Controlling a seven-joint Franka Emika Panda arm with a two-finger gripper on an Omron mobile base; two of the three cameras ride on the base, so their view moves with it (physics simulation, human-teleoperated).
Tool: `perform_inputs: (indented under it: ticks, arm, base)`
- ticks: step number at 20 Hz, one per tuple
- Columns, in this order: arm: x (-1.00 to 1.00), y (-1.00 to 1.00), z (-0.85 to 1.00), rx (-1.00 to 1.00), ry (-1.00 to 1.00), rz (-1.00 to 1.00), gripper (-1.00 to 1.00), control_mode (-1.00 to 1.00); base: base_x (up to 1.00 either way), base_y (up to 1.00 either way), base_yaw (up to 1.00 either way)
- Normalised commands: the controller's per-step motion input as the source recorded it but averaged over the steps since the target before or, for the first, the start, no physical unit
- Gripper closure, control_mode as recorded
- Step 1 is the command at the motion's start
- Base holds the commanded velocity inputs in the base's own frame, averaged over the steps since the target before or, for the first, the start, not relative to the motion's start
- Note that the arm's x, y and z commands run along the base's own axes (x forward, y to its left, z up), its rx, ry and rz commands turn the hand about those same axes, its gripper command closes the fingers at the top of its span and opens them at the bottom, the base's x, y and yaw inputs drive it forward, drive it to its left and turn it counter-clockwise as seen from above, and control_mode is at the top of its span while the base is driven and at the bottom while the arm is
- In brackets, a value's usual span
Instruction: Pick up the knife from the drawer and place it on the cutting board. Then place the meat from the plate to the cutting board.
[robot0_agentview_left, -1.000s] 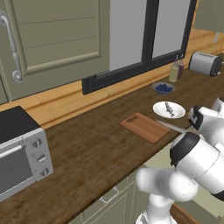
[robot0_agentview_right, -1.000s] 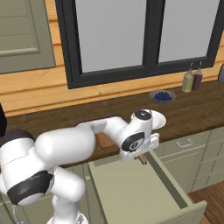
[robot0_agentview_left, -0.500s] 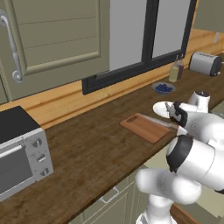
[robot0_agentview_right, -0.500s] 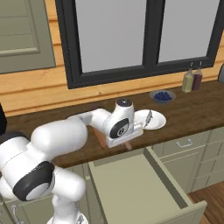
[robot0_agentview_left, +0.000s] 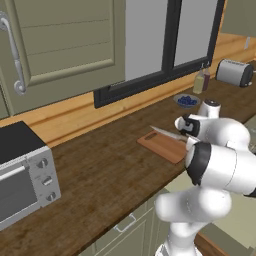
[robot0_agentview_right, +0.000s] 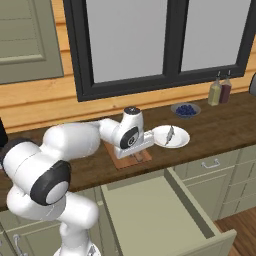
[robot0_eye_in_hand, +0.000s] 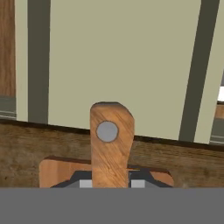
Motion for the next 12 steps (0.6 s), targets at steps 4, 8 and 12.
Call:
perform_inputs:
  ticks: [4, 8, 12]
  arm:
    - [0.49, 0.00, -0.08, 0.01, 0.00, 0.02, 1.00, -1.00]
    - [0.51, 0.03, -0.24, 0.00, 0.05, 0.00, 1.00, -1.00]
    - [0.47, 0.03, -0.36, 0.00, 0.06, 0.00, 1.00, -1.00]
  base:
    - [0.00, 0.00, 0.00]
    - [0.00, 0.00, 0.00]
    - [0.00, 0.00, 0.00]
